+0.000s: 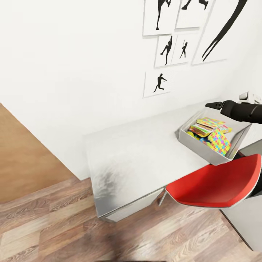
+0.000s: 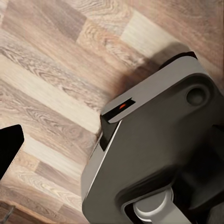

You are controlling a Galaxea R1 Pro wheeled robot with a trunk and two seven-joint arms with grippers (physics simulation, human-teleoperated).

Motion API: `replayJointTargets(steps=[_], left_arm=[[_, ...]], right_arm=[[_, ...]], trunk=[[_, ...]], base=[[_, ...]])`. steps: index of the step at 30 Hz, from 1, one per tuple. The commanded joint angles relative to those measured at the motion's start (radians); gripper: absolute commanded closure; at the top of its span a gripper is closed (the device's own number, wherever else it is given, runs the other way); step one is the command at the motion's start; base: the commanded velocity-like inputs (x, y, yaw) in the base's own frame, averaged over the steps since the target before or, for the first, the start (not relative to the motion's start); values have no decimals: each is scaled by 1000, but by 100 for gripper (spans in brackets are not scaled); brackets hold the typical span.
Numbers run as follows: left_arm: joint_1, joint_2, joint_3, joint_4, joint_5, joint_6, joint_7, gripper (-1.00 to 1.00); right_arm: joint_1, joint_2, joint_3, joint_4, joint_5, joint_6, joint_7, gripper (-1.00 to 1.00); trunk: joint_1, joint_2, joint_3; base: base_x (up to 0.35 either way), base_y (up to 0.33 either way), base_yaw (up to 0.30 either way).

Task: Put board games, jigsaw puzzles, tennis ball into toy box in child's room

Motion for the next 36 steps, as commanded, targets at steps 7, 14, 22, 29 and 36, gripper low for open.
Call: replayJointTargets(steps=[7,14,22,29,36], left_arm=[[-5,2,8,-1,-7,5,-9,-100],[-6,2,8,-2,-8,3,-9,-100],[-6,1,7,-2,-10,-7,-8,-100],[-6,1,6,-1,-11,-9,-5,-100],[-6,0,6,-1,-12,-11,-3,-100]], right_arm=[[1,-1,1,-1,-9,1,-10,-100],[1,-1,1,-1,-9,1,-10,-100],[1,-1,-1,-1,-8,1,-11,-100],[4,-6,-5,-1,-7,1,-11,-100],[22,-21,-26,-1,-7,1,-11,-100]], trunk=[[1,-2,10],[1,-2,21],[1,-2,34],[1,-2,46],[1,-2,57]], base=[[12,306,0],[74,249,-9],[27,75,-47],[9,24,-60],[2,8,-68]])
